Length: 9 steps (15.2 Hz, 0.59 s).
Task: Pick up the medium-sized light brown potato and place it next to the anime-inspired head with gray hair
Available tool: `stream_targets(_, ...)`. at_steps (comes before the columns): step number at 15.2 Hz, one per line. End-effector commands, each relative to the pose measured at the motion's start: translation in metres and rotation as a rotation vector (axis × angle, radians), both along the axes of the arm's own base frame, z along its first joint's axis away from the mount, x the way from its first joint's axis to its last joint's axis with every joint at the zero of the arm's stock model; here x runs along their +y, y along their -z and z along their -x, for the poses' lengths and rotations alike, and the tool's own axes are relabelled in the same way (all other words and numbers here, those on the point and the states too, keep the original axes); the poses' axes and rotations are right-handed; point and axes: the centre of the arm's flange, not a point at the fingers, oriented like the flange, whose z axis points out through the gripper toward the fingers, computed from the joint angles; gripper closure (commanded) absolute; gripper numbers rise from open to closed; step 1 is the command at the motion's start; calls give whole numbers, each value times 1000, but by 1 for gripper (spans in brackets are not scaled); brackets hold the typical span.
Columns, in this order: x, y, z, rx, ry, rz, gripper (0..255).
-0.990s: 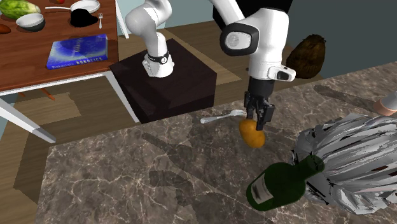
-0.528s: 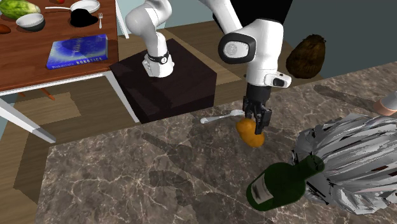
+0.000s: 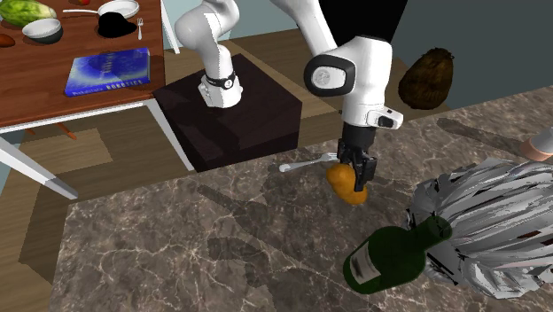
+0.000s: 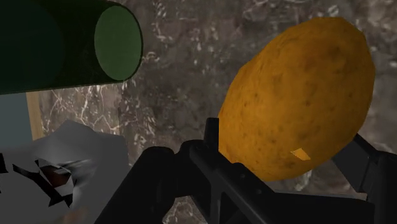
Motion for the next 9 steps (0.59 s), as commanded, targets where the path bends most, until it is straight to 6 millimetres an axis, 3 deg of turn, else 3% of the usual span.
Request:
stream_targets(1, 1, 7, 2, 17, 0, 2, 255)
stream_targets(2, 1, 7, 2, 17, 0, 2, 255)
stream_targets(3, 2, 6, 1, 17, 0, 2, 0)
stream_targets(8, 1, 7, 2, 17, 0, 2, 0)
stream_targets(9, 5, -4, 7, 17, 0, 2, 0)
